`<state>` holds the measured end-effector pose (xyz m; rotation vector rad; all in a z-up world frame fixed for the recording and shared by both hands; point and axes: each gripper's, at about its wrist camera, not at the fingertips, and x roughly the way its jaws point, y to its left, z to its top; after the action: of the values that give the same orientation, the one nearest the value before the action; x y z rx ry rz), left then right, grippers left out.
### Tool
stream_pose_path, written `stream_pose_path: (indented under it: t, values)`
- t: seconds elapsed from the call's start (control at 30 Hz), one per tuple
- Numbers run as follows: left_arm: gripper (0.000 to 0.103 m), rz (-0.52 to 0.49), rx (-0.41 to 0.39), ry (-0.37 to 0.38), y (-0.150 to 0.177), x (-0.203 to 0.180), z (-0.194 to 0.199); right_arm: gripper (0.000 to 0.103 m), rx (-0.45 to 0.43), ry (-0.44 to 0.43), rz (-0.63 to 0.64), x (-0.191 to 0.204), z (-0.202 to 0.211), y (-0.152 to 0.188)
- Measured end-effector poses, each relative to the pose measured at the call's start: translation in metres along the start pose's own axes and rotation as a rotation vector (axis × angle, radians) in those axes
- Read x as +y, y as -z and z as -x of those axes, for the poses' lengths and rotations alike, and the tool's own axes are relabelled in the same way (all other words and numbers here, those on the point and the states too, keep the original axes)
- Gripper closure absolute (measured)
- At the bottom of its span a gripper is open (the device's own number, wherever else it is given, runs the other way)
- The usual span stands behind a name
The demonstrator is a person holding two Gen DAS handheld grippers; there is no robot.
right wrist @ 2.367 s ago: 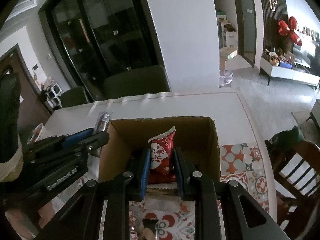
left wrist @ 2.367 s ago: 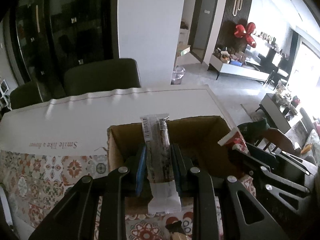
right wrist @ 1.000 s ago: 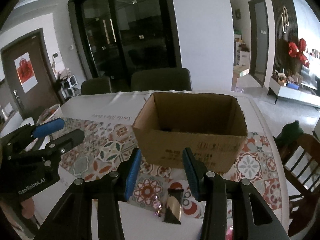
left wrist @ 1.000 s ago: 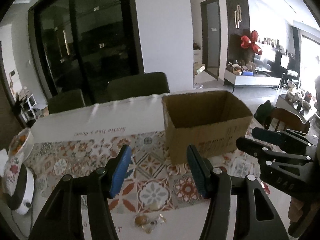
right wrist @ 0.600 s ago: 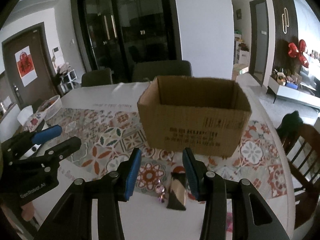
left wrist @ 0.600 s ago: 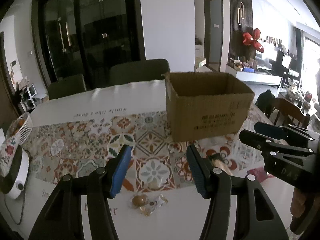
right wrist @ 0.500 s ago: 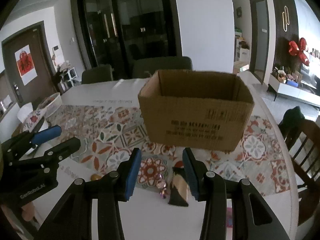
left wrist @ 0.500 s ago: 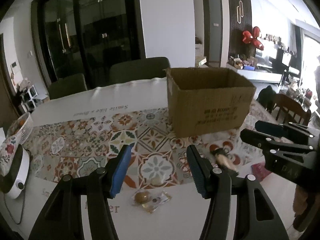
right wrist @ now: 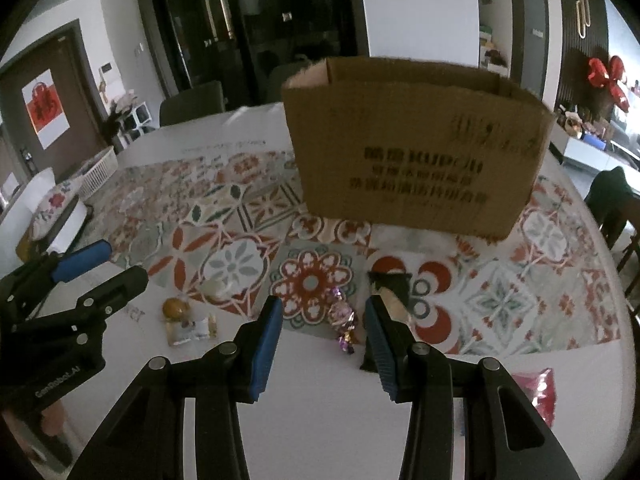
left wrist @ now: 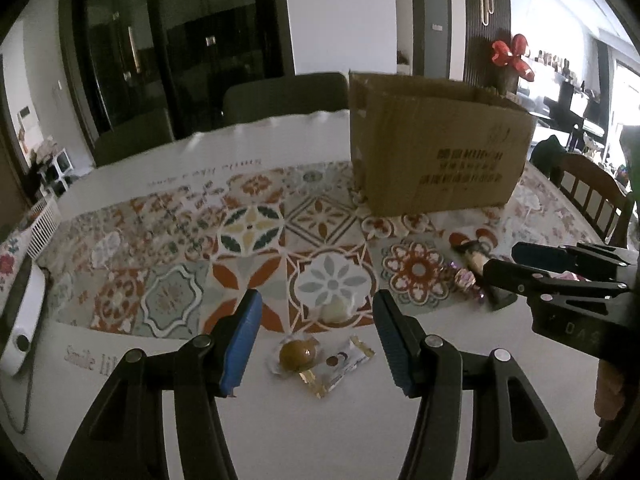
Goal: Organize snacks
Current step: 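Move the left tool to the pale green snack while the right tool reaches the purple candy, then close the left tool on the pale green snack while the right tool grips the purple candy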
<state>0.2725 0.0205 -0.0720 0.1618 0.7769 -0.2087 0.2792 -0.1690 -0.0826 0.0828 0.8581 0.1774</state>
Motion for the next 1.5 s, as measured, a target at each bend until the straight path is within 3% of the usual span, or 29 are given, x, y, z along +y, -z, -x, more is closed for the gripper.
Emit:
stream_pose_path:
  t: [0.6, 1.03, 1.33, 1.4, 1.5]
  values:
    - [0.048, 0.066, 0.126, 0.096, 0.012, 0.007, -0.060, 0.059, 0.092, 0.024, -0.019, -0.006, -0.046, 0.010]
    - [0.060, 0.118, 0.201, 0.120, 0.008, 0.004, -0.092, 0.060, 0.127, 0.004, -0.052, -0.007, -0.067, 0.006]
    - [0.066, 0.113, 0.209, 0.115, 0.006, -0.002, -0.099, 0.074, 0.142, 0.009, -0.061, -0.009, -0.076, 0.009]
    - [0.067, 0.108, 0.210, 0.116, 0.006, -0.003, -0.099, 0.080, 0.142, 0.007, -0.061, -0.009, -0.076, 0.010]
    - [0.068, 0.101, 0.209, 0.112, 0.006, -0.005, -0.099, 0.081, 0.142, 0.004, -0.063, -0.009, -0.077, 0.009]
